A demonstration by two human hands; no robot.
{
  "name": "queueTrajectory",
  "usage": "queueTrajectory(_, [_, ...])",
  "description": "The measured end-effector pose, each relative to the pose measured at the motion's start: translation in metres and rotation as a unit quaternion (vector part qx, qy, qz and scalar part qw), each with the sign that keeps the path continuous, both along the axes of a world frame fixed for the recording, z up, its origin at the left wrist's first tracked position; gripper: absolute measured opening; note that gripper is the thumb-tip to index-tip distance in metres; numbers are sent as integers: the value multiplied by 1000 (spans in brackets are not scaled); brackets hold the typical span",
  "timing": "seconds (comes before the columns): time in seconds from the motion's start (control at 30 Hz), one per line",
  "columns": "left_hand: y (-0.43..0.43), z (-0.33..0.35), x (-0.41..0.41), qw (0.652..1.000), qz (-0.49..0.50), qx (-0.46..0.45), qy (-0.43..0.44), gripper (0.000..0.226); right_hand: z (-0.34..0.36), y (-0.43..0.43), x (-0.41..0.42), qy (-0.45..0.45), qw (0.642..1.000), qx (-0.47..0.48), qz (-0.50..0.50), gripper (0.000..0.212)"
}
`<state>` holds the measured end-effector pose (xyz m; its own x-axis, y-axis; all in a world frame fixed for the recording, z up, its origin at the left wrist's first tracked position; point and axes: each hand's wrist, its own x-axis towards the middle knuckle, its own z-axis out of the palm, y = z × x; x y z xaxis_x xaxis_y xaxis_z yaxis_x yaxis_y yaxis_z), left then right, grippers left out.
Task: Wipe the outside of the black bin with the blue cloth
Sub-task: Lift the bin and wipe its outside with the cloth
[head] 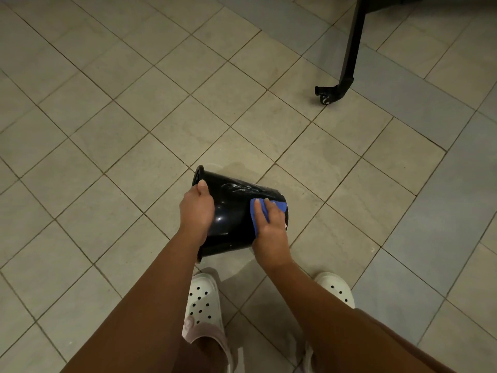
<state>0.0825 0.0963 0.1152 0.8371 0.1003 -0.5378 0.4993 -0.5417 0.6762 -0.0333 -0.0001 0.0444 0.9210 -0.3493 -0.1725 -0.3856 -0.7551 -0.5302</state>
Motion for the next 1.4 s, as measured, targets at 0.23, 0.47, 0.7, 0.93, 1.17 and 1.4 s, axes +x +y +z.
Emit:
queueTrajectory(0.23, [2,-5,-1,998,58,-23,27,39,-4,-37,7,23,985,131,-106,64])
queueTrajectory(0.47, [1,-5,0,997,65,-16,39,45,-12,-57,-5,58,991,70,-94,38])
queueTrajectory(0.7, [2,-5,1,998,55,-9,37,44,-12,-72,-1,159,977,72,-122,56])
queueTrajectory(0.93, [8,-6,11,994,58,-34,81,49,8,-67,-7,-61,965,109,-229,65])
queueTrajectory(1.17, [7,3,18,980,59,-118,149,42,5,-52,-12,-99,978,109,-148,39])
queueTrajectory(1.4, [17,5,16,959,12,-218,179,32,-3,-40,-28,-97,992,38,-72,34])
